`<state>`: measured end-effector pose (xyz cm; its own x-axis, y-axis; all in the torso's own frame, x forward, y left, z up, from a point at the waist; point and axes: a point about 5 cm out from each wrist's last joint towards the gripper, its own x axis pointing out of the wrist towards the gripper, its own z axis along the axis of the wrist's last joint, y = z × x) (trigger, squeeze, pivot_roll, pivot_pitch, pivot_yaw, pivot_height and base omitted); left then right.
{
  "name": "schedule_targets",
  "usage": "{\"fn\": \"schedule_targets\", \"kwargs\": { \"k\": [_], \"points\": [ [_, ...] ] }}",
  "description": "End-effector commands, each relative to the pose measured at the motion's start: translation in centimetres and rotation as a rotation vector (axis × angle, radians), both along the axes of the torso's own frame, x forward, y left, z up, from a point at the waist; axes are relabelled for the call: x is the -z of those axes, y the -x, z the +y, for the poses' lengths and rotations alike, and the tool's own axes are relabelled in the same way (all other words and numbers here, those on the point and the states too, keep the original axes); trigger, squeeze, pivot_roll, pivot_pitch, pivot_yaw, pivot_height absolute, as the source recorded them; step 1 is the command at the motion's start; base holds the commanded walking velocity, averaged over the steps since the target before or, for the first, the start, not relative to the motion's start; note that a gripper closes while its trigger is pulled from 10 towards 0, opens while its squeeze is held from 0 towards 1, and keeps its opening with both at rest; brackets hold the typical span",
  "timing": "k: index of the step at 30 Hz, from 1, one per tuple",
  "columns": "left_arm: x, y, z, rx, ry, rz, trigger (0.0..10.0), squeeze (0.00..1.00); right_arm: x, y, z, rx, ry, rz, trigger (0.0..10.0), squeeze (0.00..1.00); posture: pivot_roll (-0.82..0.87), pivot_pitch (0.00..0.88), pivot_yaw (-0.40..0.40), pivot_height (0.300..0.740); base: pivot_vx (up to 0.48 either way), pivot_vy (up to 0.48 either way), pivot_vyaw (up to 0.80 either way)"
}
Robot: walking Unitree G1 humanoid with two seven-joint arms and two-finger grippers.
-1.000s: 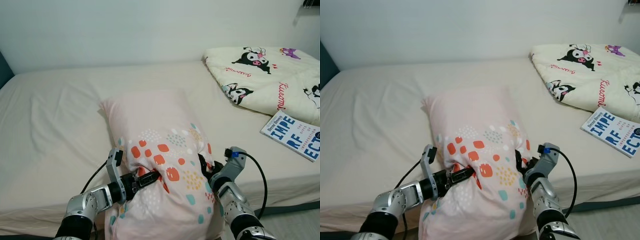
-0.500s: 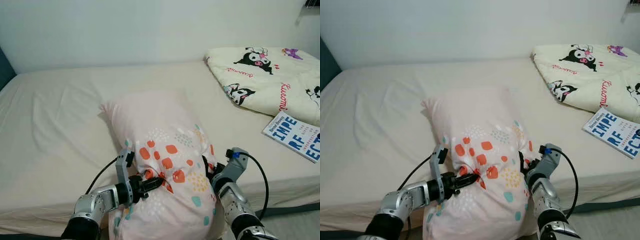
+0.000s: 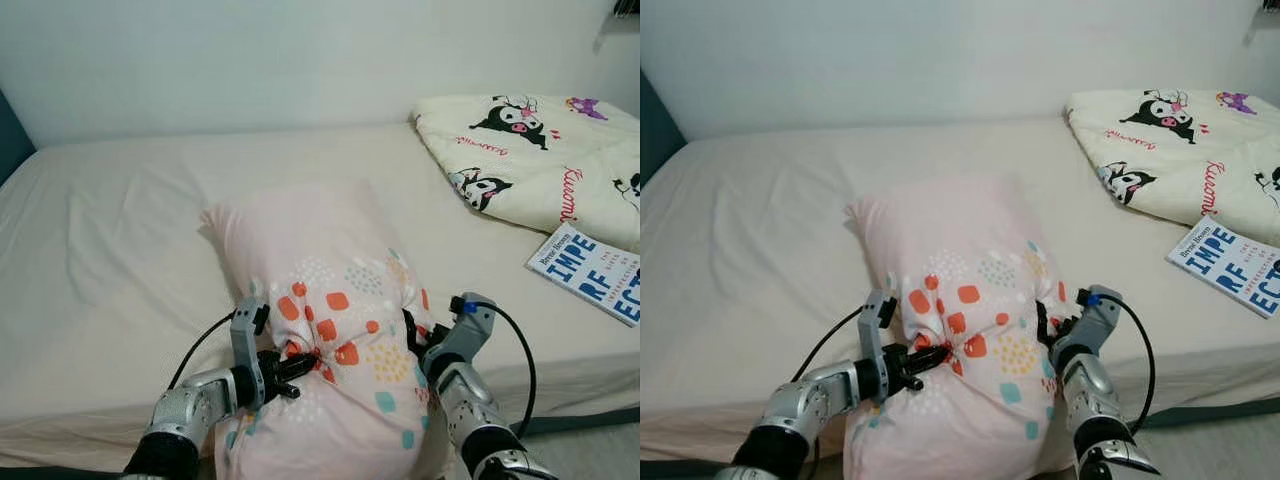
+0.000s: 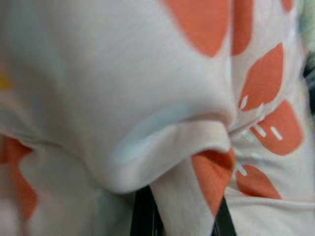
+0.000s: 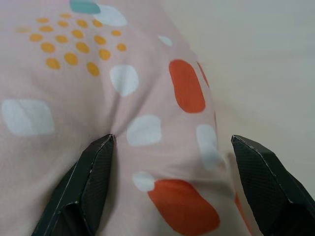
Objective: Clean up the room
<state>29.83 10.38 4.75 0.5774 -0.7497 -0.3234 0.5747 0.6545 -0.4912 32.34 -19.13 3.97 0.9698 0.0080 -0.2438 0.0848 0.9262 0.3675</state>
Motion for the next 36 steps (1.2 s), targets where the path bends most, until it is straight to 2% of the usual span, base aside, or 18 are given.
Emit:
{"fn": "schedule_targets", "kwargs": {
  "k": [1, 2, 4, 6, 7, 8, 9, 10, 11, 15, 20, 21, 22, 24, 25, 27, 32, 36],
  "points": [
    [1.4, 0.0, 0.5, -0.008, -0.161, 0.002, 0.0, 0.0, -0.4, -0.3, 1.2, -0.048, 0.01, -0.019, 10.0, 0.0, 0.02, 0.084, -0.015, 0.583, 0.0, 0.0, 0.0],
    [1.6, -0.4, 1.3, -0.043, -0.235, -0.021, 0.0, 0.0, -0.5, -0.3, 1.1, -0.045, 0.012, -0.024, 10.0, 0.0, 0.02, 0.082, -0.015, 0.583, 0.0, 0.0, 0.0],
    [1.7, -0.6, 1.8, -0.066, -0.276, -0.035, 0.0, 0.0, -0.5, -0.3, 1.0, -0.042, 0.013, -0.026, 10.0, 0.0, 0.01, 0.081, -0.015, 0.583, 0.0, 0.0, 0.0],
    [1.9, -1.4, 3.7, -0.151, -0.425, -0.068, 0.0, 0.0, -0.4, -0.2, 0.7, -0.046, 0.019, -0.023, 10.0, 0.0, 0.01, 0.079, -0.017, 0.583, 0.0, 0.0, 0.0],
    [1.9, -1.4, 3.7, -0.151, -0.425, -0.068, 0.0, 0.0, -0.4, -0.2, 0.7, -0.046, 0.019, -0.023, 10.0, 0.0, 0.01, 0.079, -0.017, 0.583, 0.0, 0.0, 0.0],
    [2.1, -1.7, 4.9, -0.194, -0.517, -0.088, 0.0, 0.0, -0.3, -0.1, 1.0, -0.083, 0.0, -0.023, 10.0, 0.27, 0.01, 0.08, -0.02, 0.583, 0.0, 0.0, 0.0],
    [2.2, -1.7, 5.1, -0.204, -0.534, -0.091, 0.0, 0.0, -0.2, -0.1, 1.2, -0.104, -0.015, -0.024, 10.0, 0.27, 0.01, 0.08, -0.02, 0.583, 0.0, 0.0, 0.0],
    [2.3, -1.7, 5.2, -0.204, -0.551, -0.092, 0.0, 0.0, -0.1, 0.0, 1.6, -0.14, -0.038, -0.02, 10.0, 1.0, 0.01, 0.082, -0.022, 0.583, 0.0, 0.0, 0.0],
    [2.3, -1.7, 5.2, -0.204, -0.551, -0.092, 0.0, 0.0, -0.1, 0.0, 1.6, -0.14, -0.038, -0.02, 10.0, 1.0, 0.01, 0.082, -0.022, 0.583, 0.0, 0.0, 0.0],
    [2.8, -1.5, 5.3, -0.158, -0.605, -0.092, 0.0, 0.0, 0.9, 0.5, 3.0, -0.247, -0.162, 0.053, 10.0, 1.0, 0.0, 0.088, -0.029, 0.583, 0.0, 0.0, 0.0],
    [2.9, -1.4, 5.3, -0.146, -0.624, -0.096, 0.0, 0.0, 1.2, 0.7, 3.3, -0.267, -0.183, 0.076, 10.0, 1.0, 0.0, 0.091, -0.031, 0.583, 0.0, 0.0, 0.0],
    [3.2, -1.3, 5.4, -0.13, -0.656, -0.093, 0.0, 0.0, 1.9, 1.1, 3.7, -0.289, -0.236, 0.131, 10.0, 1.0, 0.0, 0.096, -0.036, 0.583, 0.0, 0.0, 0.0],
    [3.2, -1.3, 5.4, -0.13, -0.656, -0.093, 0.0, 0.0, 1.9, 1.1, 3.7, -0.289, -0.236, 0.131, 10.0, 1.0, 0.0, 0.096, -0.036, 0.583, 0.0, 0.0, 0.0],
    [3.9, -0.9, 5.6, -0.094, -0.712, -0.076, 0.0, 0.0, 2.9, 2.2, 5.1, -0.377, -0.395, 0.205, 10.0, 1.0, -0.01, 0.108, -0.036, 0.583, 0.0, 0.0, 0.0],
    [3.9, -0.9, 5.6, -0.094, -0.712, -0.076, 0.0, 0.0, 2.9, 2.2, 5.1, -0.377, -0.395, 0.205, 10.0, 1.0, -0.01, 0.108, -0.036, 0.583, 0.0, 0.0, 0.0],
    [4.4, -0.6, 5.6, -0.081, -0.731, -0.061, 0.0, 0.0, 3.4, 2.9, 6.0, -0.445, -0.484, 0.237, 10.0, 1.0, -0.01, 0.108, -0.036, 0.583, 0.0, 0.0, 0.0],
    [4.4, -0.6, 5.4, -0.09, -0.725, -0.056, 0.0, 0.0, 4.2, 4.0, 6.4, -0.515, -0.492, 0.288, 10.0, 1.0, -0.01, 0.113, -0.041, 0.583, 0.0, 0.0, 0.0],
    [4.2, -0.8, 5.4, -0.099, -0.723, -0.061, 0.0, 0.0, 5.0, 5.0, 5.9, -0.547, -0.448, 0.332, 10.0, 1.0, -0.01, 0.117, -0.043, 0.583, 0.0, 0.0, 0.0]
  ]
}}
